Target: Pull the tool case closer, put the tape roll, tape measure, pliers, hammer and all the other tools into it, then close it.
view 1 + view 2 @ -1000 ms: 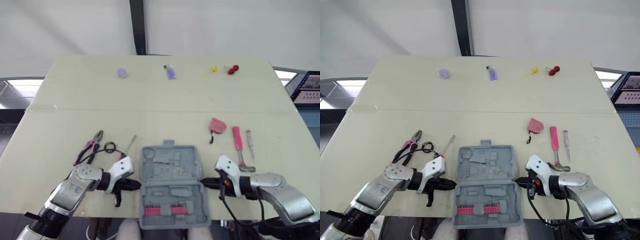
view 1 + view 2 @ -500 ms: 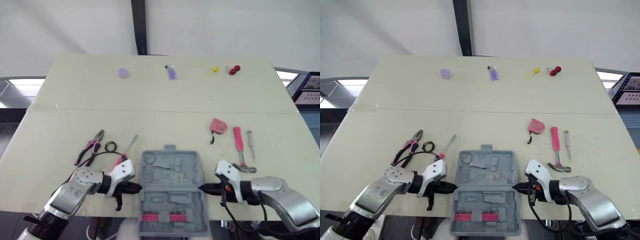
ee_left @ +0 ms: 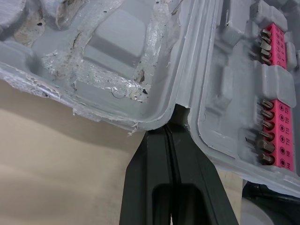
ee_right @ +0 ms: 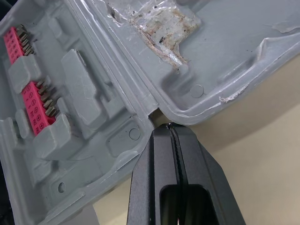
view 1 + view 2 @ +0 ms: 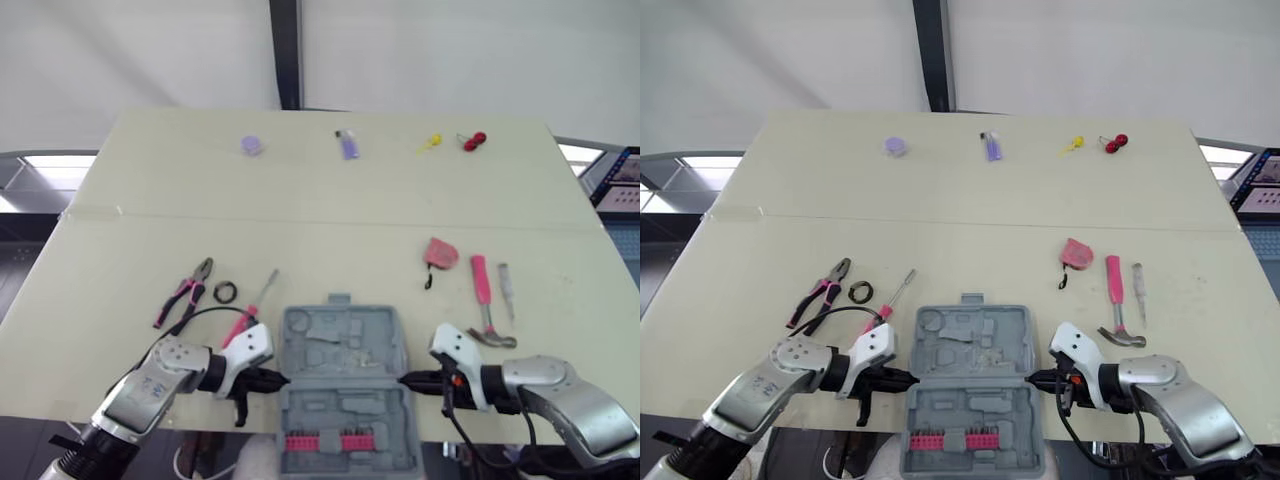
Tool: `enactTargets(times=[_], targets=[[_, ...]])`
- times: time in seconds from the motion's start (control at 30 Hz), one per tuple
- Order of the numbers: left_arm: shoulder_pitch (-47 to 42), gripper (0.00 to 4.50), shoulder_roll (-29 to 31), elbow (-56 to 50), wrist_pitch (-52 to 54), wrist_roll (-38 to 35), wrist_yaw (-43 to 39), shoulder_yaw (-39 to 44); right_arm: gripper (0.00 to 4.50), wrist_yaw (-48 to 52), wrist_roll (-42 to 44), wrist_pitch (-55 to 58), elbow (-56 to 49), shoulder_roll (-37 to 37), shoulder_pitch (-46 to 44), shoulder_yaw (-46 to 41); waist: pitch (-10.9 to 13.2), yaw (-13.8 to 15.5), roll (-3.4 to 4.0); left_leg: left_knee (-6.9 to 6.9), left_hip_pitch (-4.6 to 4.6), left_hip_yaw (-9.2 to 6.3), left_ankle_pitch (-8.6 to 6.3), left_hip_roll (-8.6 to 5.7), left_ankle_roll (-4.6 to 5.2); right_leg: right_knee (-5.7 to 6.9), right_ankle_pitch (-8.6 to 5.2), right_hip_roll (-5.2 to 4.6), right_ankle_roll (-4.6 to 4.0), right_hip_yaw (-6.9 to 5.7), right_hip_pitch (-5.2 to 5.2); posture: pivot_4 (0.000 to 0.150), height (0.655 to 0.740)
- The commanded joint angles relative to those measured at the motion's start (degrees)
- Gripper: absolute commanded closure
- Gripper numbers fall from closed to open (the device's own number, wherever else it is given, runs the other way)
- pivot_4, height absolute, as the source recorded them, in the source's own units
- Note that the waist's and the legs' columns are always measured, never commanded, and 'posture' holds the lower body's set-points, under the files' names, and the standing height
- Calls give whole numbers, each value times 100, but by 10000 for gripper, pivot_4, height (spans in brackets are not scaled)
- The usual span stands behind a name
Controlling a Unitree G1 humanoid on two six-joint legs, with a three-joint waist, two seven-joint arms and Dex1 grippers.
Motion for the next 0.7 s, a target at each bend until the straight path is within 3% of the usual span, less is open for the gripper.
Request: enactTargets(times=[0.03,0.7], targets=[[-89,45000,-115,53,-59,4,151,-17,44699,28,87,-40,-120,45,-48,79,0,15,-1,0,-2,-1,0,0,0,0,1,0,-1,-1,0,1500,7400],[-177,45000,-149,93,-72,19,113,-61,44699,24,109,-6,-214,9,39,-21,0,12,-1,2,-3,-1,0,0,0,-1,2,0,-3,-1,1,1500,7400]])
